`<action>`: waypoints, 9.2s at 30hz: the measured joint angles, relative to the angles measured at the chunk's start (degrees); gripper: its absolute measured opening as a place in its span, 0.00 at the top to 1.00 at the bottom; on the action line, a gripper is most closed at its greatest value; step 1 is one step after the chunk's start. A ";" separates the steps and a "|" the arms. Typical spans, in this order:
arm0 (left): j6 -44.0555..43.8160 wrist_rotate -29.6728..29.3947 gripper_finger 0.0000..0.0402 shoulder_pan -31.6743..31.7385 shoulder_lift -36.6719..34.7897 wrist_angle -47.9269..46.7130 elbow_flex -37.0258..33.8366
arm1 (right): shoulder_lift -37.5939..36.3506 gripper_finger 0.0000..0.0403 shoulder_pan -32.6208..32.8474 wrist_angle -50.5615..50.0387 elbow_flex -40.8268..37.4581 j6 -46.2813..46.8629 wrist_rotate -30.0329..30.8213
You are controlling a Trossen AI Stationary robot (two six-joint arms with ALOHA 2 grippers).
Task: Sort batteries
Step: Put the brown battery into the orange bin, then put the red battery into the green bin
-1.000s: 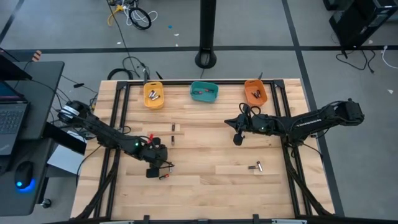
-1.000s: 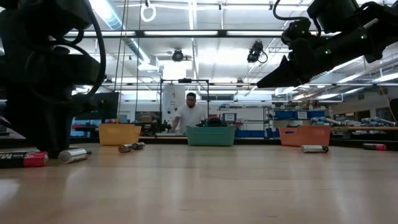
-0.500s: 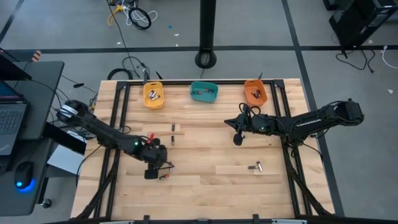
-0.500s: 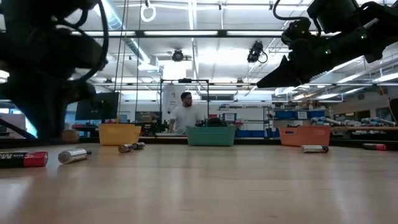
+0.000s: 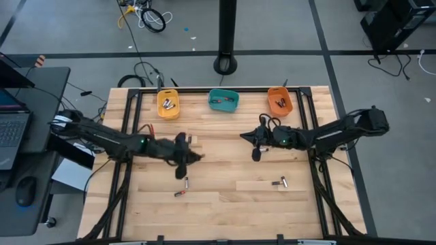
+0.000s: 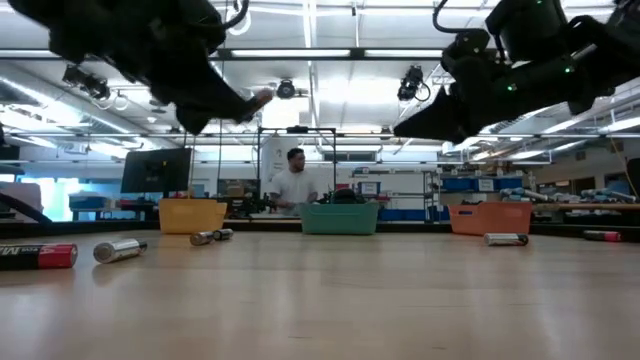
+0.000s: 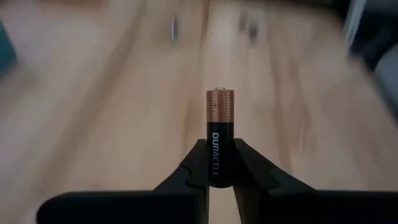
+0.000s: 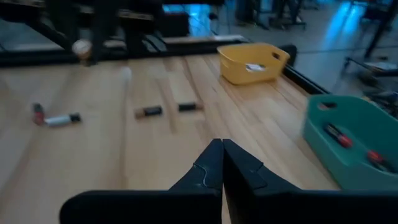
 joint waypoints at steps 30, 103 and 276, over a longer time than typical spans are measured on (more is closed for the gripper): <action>17.09 8.01 0.89 12.21 9.10 53.06 -5.78 | 16.25 0.60 1.53 8.34 27.96 3.72 -11.34; 23.62 -4.51 0.62 12.21 13.84 35.92 -0.52 | 13.35 0.84 -49.55 -63.49 28.01 11.72 2.28; 16.38 -2.17 0.75 17.78 13.84 44.07 -6.88 | 48.23 0.78 -32.84 -76.48 73.96 -10.62 -15.60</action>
